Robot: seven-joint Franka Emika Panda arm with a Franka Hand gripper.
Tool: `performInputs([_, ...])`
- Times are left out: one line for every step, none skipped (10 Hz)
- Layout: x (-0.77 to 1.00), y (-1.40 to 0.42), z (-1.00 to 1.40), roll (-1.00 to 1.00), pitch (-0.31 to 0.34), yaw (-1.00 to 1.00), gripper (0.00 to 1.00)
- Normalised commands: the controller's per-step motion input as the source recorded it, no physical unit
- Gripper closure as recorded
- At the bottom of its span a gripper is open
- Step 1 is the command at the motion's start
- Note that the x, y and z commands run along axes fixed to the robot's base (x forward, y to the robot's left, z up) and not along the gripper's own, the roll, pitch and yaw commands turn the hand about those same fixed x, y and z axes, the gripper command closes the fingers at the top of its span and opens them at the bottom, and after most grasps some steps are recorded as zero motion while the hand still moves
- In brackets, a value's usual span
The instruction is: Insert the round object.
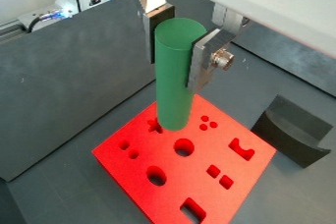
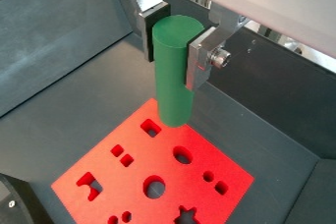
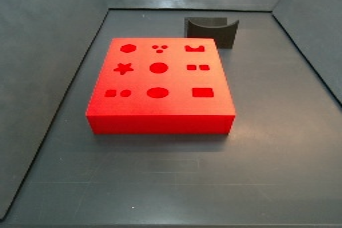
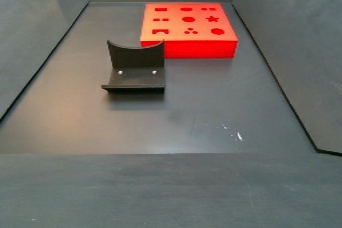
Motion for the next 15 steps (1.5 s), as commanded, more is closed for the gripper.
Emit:
performInputs([0.05, 0.11, -0.07, -0.15, 0.000, -0.17, 1.00])
performInputs([0.08, 0.35, -0.27, -0.27, 0.000, -0.17, 1.00])
performInputs([0.04, 0.53, -0.36, -0.31, -0.031, -0.27, 1.00])
performInputs([0.10, 0.49, -0.42, -0.33, -0.089, -0.30, 1.00])
performInputs([0.19, 0.47, -0.35, -0.35, -0.146, -0.30, 1.00])
performInputs([0.19, 0.47, -0.31, -0.38, -0.149, -0.27, 1.00])
performInputs([0.00, 0.00, -0.69, 0.00, -0.156, -0.09, 1.00])
performInputs([0.00, -0.02, -0.79, 0.24, -0.104, -0.06, 1.00])
performInputs([0.01, -0.04, -0.73, 0.30, -0.063, -0.07, 1.00])
performInputs([0.03, -0.01, -0.73, 0.32, -0.027, -0.05, 1.00])
performInputs([0.13, 0.00, -0.51, 0.42, 0.000, 0.00, 1.00])
performInputs([0.13, 0.00, -0.57, 0.39, 0.000, 0.00, 1.00])
performInputs([0.03, 0.00, -0.50, 0.15, 0.000, 0.00, 1.00])
performInputs([0.00, 0.00, -0.62, 0.05, 0.000, -0.05, 1.00])
performInputs([0.00, 0.13, -0.69, -0.04, -0.013, -0.13, 1.00])
